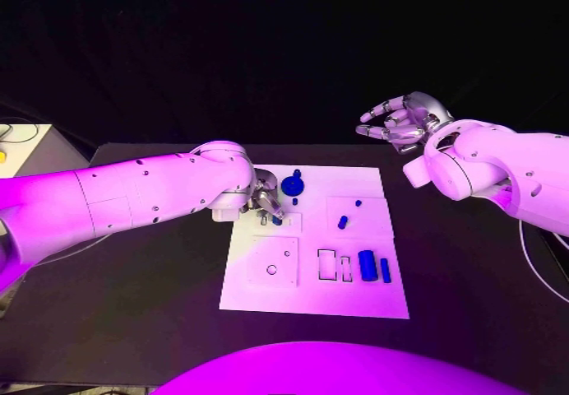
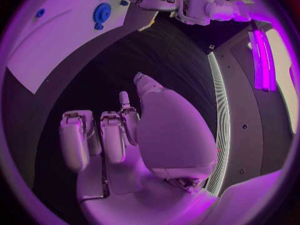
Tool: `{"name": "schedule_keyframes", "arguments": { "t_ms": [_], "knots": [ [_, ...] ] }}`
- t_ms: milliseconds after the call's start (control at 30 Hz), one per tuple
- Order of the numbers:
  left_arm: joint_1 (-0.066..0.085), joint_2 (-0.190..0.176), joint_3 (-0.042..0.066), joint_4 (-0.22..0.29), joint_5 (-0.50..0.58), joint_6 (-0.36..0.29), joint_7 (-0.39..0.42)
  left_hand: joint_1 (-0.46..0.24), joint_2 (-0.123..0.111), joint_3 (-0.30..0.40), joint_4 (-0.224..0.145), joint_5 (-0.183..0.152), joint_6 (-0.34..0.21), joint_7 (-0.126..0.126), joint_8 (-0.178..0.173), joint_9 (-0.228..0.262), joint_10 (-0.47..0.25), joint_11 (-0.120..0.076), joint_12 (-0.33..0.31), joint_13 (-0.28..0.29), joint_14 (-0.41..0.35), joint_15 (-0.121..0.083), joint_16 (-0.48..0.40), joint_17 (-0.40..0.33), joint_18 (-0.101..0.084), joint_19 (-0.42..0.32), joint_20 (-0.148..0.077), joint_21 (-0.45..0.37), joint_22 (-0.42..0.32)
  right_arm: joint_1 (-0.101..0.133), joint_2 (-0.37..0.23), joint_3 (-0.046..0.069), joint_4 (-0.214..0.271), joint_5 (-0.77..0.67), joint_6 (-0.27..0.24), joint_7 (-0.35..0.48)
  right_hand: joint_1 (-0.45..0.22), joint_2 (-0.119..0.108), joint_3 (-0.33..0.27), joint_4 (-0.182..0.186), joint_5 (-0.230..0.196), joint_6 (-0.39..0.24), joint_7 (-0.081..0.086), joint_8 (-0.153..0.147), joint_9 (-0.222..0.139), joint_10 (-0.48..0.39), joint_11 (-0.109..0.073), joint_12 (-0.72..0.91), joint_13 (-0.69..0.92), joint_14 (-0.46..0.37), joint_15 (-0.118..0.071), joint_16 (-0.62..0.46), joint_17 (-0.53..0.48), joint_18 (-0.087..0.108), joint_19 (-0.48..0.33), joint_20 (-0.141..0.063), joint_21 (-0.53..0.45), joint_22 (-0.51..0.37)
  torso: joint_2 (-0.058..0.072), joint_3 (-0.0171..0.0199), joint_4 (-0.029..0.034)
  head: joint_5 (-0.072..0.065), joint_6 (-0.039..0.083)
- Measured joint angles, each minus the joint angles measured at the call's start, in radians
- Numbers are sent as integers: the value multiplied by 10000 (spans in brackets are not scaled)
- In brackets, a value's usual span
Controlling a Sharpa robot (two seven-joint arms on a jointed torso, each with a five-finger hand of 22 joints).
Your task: Assemble the parts on the task board
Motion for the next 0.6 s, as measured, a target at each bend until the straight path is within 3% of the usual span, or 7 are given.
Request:
{"name": "schedule_keyframes", "arguments": {
  "t_ms": [600],
  "knots": [
    [-1,45,1,-53,3,-2,10,0,0,0,0,31,1,-1,20,83,1,1,0,17,0,0,0,0,1,0,0,0,33,0,-21,-4,27,-72,-1,5,0,0,0,0,-39,0,0,0,0,0,0,0,0,0,0,0,-1,0,0,0,0,-2,6,0,0,4,-18]
  ]
}}
